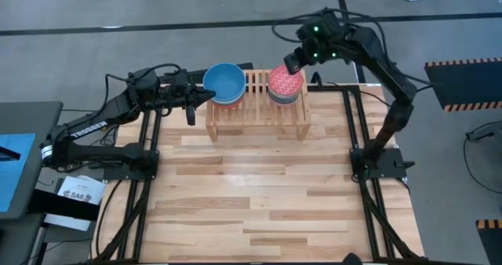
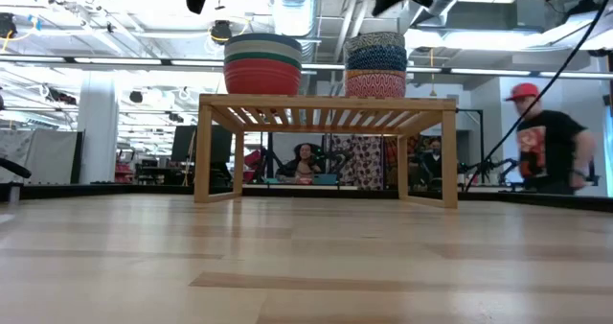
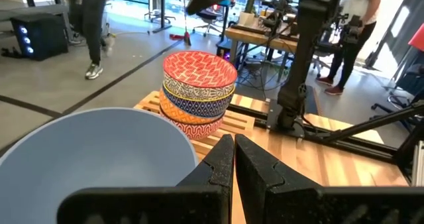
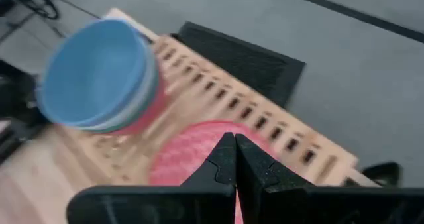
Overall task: Place and stack bowls onto a shelf
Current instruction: Adjust the small stacked bowls on the shelf
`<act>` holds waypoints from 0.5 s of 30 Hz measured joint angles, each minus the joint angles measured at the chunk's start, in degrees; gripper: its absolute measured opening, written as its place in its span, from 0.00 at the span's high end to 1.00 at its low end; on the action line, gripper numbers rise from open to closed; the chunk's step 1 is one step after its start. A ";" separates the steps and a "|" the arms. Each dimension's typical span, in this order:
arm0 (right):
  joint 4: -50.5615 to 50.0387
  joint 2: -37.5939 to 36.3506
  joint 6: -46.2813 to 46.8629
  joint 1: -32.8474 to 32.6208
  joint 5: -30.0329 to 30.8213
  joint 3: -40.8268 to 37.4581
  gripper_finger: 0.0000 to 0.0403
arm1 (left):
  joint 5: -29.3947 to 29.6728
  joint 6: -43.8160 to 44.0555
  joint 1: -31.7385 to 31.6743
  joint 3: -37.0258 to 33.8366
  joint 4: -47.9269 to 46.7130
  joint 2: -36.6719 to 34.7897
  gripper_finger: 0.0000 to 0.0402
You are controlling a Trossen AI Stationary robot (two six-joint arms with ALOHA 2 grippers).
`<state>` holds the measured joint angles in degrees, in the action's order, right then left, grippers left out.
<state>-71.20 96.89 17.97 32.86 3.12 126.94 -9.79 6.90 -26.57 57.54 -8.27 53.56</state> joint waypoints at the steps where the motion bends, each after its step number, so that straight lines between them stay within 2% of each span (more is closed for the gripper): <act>1: -0.72 0.22 -0.50 0.72 0.04 0.15 0.95 | -0.01 0.05 0.00 0.00 -0.02 0.00 1.00; 7: -3.96 0.08 -4.34 3.95 -0.35 0.16 0.95 | 0.01 -0.14 0.00 0.00 -0.02 0.00 1.00; 15: -3.84 -3.52 -7.48 5.20 -4.45 -2.39 0.95 | 0.05 0.25 0.02 0.00 0.07 0.00 1.00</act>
<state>-75.03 93.37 10.49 38.06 -1.33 124.55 -9.74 7.15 -26.55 57.54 -8.21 53.56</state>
